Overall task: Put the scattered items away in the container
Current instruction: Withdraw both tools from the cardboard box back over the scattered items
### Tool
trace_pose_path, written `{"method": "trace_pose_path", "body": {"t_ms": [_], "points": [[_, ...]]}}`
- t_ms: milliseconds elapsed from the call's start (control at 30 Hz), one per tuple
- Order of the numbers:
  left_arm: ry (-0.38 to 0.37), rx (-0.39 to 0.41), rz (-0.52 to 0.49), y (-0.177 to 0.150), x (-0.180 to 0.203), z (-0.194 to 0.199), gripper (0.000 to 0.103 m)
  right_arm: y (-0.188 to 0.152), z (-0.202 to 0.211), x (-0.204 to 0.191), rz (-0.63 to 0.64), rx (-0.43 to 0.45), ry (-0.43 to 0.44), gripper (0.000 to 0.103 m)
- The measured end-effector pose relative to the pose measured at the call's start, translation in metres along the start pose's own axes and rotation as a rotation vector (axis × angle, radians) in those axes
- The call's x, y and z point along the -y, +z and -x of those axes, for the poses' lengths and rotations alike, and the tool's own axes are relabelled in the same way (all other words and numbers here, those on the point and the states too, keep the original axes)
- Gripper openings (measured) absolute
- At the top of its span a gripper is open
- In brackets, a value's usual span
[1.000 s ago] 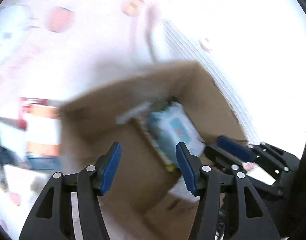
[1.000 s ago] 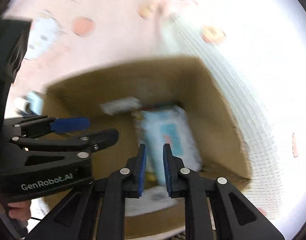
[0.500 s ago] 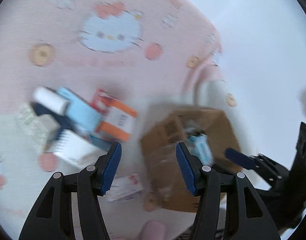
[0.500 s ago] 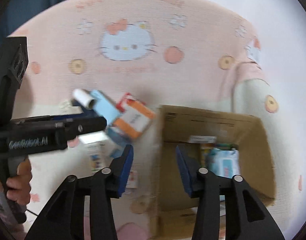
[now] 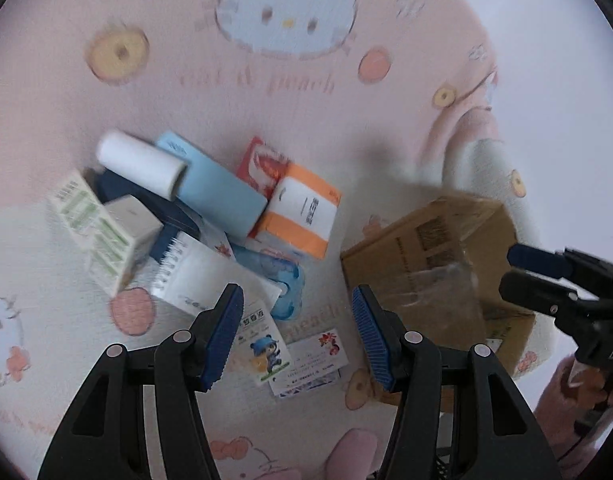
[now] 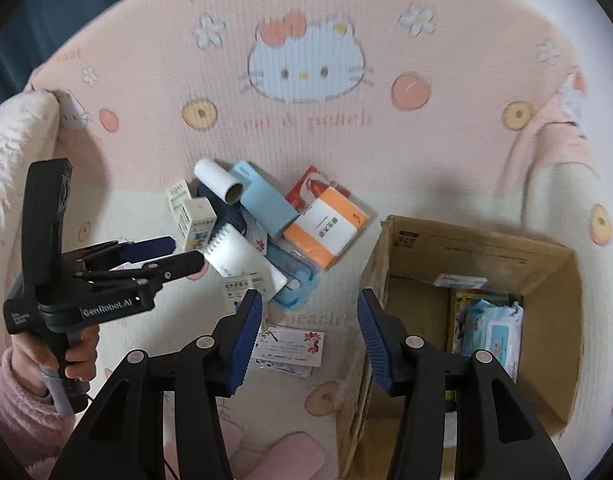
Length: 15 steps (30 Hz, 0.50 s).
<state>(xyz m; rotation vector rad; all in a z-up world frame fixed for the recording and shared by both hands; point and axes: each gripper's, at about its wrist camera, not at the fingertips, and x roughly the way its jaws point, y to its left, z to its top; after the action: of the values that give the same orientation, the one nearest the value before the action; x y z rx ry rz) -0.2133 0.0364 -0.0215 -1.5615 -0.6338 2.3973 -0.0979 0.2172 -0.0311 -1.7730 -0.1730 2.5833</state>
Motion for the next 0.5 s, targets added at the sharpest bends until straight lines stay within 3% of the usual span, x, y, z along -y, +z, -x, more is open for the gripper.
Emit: {"method": "trace_pose_path", "body": {"t_ms": [267, 400, 500], "points": [[-0.014, -0.182, 0.028, 0.034, -0.01, -0.085, 0.061, 0.085, -0.097, 0.02, 0.08, -0.254, 0.052, 0.048], [0.005, -0.199, 0.016, 0.042, -0.008, -0.105, 0.061, 0.129, -0.127, 0.03, 0.107, -0.282, 0.049, 0.049], [-0.031, -0.178, 0.108, 0.04, -0.019, -0.118, 0.061, 0.138, -0.152, 0.037, 0.075, -0.316, 0.036, 0.051]]}}
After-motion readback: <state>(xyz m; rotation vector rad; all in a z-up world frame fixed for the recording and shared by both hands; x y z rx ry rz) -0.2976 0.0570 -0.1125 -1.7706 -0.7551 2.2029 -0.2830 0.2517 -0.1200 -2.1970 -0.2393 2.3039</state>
